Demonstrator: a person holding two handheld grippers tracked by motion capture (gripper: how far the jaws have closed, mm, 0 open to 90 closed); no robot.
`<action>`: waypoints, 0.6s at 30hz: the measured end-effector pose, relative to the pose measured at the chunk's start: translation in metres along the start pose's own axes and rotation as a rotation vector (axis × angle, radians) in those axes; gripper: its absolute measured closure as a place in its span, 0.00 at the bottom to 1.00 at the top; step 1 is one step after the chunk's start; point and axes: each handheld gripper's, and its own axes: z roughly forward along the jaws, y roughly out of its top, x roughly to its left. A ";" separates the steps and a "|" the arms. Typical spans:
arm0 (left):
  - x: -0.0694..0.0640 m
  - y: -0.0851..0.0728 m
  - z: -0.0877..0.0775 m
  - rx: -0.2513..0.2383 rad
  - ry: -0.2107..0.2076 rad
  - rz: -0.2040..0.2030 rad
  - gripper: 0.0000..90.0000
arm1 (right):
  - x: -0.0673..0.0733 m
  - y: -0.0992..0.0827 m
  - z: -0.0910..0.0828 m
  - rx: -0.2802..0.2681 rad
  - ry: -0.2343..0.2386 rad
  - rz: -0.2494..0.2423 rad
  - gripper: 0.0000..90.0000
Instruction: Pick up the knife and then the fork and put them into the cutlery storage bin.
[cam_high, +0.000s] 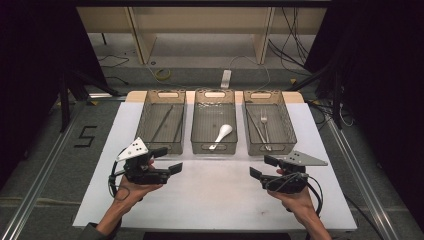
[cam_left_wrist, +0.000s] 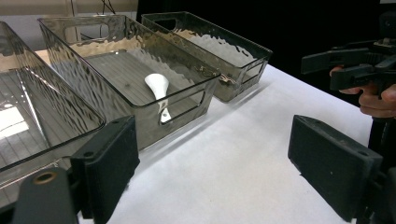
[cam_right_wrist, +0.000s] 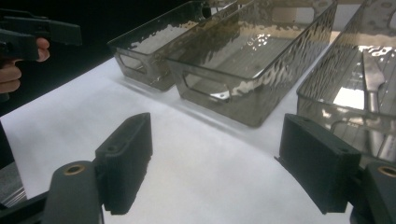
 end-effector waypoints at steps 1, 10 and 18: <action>0.000 0.000 0.000 0.000 -0.001 0.000 0.17 | 0.001 -0.002 -0.001 0.003 0.000 0.005 0.28; -0.006 -0.004 -0.002 0.020 -0.016 0.005 0.17 | 0.002 -0.013 -0.010 -0.011 -0.033 -0.006 0.26; -0.007 -0.005 0.000 0.038 -0.015 0.013 0.17 | 0.003 -0.014 -0.012 -0.013 -0.043 -0.008 0.24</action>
